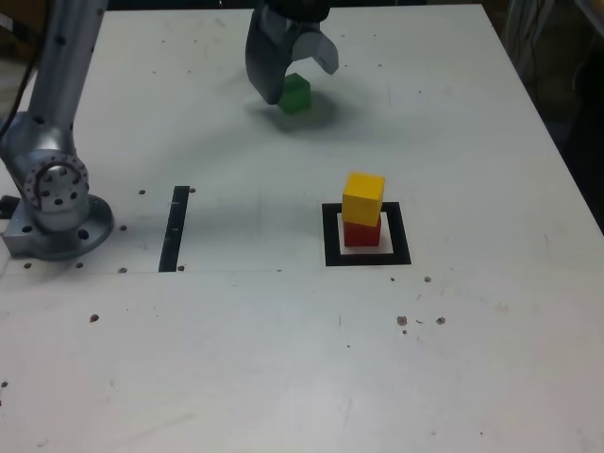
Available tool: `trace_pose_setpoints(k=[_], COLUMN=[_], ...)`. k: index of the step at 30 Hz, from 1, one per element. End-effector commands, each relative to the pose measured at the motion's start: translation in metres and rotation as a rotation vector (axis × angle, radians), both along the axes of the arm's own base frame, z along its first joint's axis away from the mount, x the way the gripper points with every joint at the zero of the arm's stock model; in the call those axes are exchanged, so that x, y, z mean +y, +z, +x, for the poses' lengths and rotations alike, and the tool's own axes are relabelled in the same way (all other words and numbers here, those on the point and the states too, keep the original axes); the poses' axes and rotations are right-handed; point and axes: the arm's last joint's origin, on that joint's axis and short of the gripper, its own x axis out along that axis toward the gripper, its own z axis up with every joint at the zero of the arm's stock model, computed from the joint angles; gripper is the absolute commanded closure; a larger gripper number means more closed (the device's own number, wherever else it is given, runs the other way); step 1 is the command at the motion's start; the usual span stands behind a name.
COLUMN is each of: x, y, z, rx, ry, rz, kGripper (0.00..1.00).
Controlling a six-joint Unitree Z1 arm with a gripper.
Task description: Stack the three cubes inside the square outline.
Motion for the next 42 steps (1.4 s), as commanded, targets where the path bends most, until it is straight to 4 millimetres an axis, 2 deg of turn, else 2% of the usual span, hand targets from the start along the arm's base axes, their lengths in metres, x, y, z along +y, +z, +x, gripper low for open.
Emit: trace_pose_setpoints(k=[1, 7, 14, 17, 25, 32, 37, 42], x=[0.003, 0.008, 0.011, 0.014, 0.02, 0.02, 0.019, 0.017], y=[-0.003, -0.009, -0.019, -0.02, -0.019, -0.02, -0.018, -0.009], z=[0.003, 0.008, 0.011, 0.011, 0.008, 0.01, 0.011, 0.017], rx=[0.005, 0.008, 0.001, 0.0, -0.001, -0.019, -0.025, -0.013], ry=[0.005, 0.02, 0.036, 0.043, 0.058, 0.059, 0.05, 0.019], rz=[-0.003, -0.031, -0.08, -0.074, -0.057, -0.058, -0.049, -0.028], kGripper=[0.09, 0.17, 0.18, 0.22, 0.49, 0.61, 0.73, 0.84])
